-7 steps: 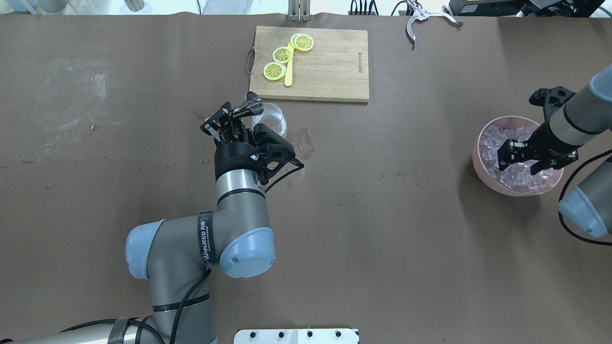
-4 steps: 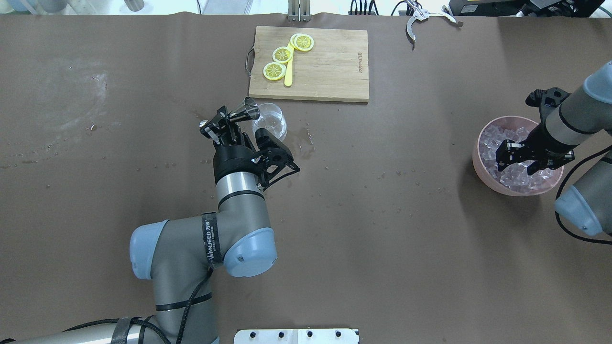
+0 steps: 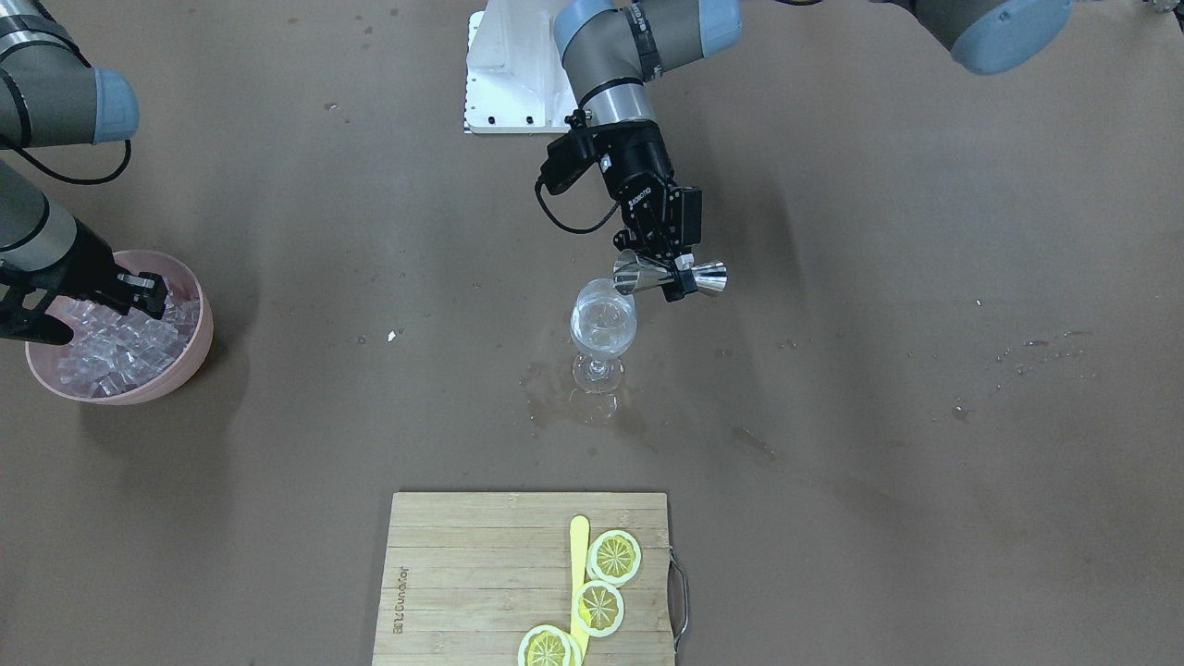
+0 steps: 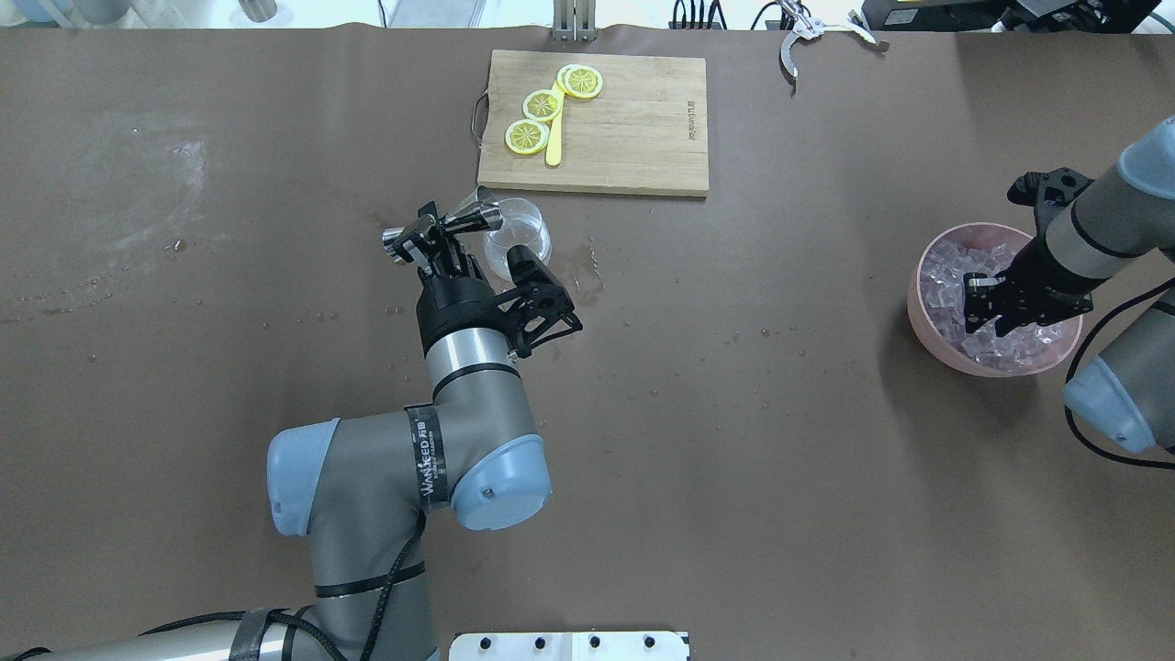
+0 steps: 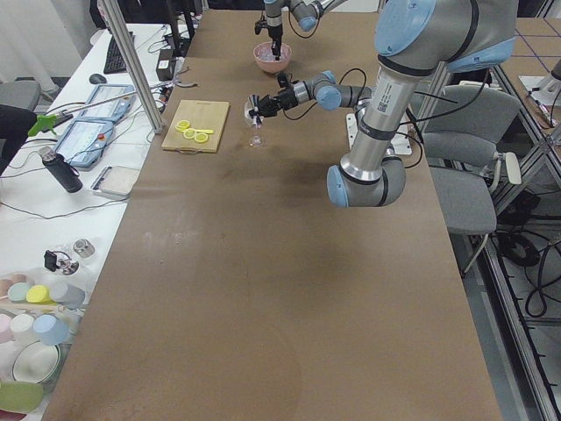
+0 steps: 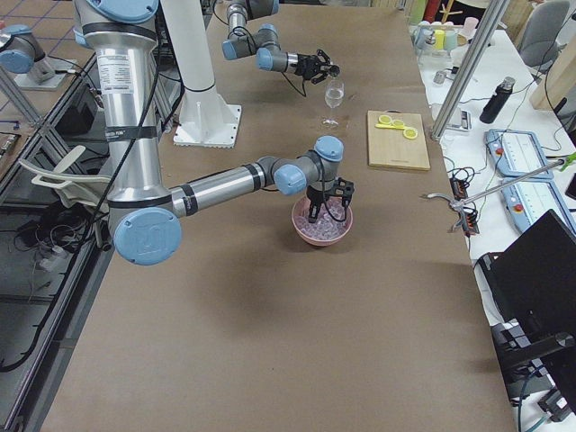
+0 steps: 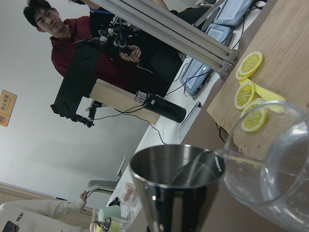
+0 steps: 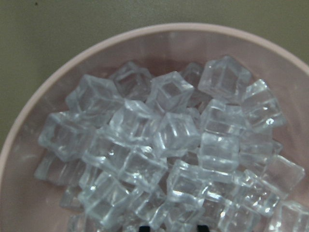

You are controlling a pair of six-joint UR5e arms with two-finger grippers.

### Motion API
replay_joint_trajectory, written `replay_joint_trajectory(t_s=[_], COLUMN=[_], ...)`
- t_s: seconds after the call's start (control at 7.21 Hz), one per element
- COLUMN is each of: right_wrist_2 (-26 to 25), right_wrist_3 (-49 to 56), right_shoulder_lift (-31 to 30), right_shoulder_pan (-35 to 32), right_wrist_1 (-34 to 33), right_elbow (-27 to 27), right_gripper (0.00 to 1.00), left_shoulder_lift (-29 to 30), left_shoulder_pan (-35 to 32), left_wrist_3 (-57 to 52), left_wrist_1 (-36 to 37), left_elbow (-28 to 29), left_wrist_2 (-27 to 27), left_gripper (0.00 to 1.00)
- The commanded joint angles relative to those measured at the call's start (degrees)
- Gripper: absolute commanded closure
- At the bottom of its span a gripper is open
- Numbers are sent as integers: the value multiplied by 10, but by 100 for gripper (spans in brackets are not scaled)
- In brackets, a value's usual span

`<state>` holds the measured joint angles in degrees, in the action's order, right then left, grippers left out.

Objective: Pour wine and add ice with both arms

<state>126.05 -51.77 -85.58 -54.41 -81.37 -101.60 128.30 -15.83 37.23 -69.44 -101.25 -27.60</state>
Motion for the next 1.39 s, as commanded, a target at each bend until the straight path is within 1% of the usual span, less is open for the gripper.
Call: replay_joint_trajectory(t_s=[0.0, 0.14, 0.28, 0.42, 0.55, 0.83, 0.97, 1.11, 1.25], right_wrist_2=[1, 2, 2, 1, 1, 0, 0, 0, 0], right_wrist_3=[0, -1, -2, -2, -3, -5, -6, -4, -4], right_shoulder_lift=[1, 1, 1, 1, 1, 1, 1, 1, 1], right_shoulder_pan=[0, 0, 0, 0, 1, 6, 11, 11, 11], right_wrist_1=[0, 0, 0, 0, 0, 0, 0, 0, 1], right_elbow=[0, -1, -1, -1, -1, 1, 3, 4, 5], right_gripper=[69, 67, 52, 40, 32, 34, 34, 34, 35], left_shoulder_lift=[5, 6, 12, 28, 33, 34, 46, 49, 48], left_shoulder_pan=[-2, -3, -3, -3, -3, -4, -5, -7, -9], left_wrist_3=[-1, -1, -2, -2, -2, -1, 7, 9, 9], left_wrist_1=[31, 41, 59, 83, 97, 119, 117, 99, 60], left_elbow=[0, 0, 0, 0, 0, 0, -1, -5, -6], left_wrist_2=[0, 0, 0, 0, 0, 11, 11, 9, 7], left_gripper=[100, 100, 100, 100, 100, 100, 100, 100, 100])
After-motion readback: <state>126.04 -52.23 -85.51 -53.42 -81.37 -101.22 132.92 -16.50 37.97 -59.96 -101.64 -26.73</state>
